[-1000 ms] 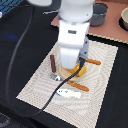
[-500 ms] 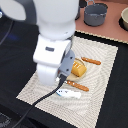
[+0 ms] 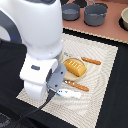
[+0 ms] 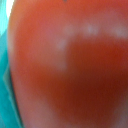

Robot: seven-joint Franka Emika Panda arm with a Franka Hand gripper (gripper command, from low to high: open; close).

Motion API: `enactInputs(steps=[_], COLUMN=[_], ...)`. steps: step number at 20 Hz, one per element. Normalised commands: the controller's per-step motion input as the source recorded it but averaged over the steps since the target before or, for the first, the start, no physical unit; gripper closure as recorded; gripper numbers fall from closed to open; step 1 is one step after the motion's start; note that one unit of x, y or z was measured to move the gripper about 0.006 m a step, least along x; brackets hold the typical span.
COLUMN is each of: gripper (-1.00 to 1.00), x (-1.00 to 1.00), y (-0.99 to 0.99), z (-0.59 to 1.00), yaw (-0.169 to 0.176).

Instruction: Interact with the objects in diverse but meaningful ways.

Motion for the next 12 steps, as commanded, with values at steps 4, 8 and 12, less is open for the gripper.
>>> enactInputs(steps=[4,8,12], gripper=[1.0,1.0,1.0], x=[0.0,-0.04,-0.29], y=[-0.11,-0.12,-0.17], z=[-0.4,-0.38,-0.07], yaw=[0.0,0.0,0.0])
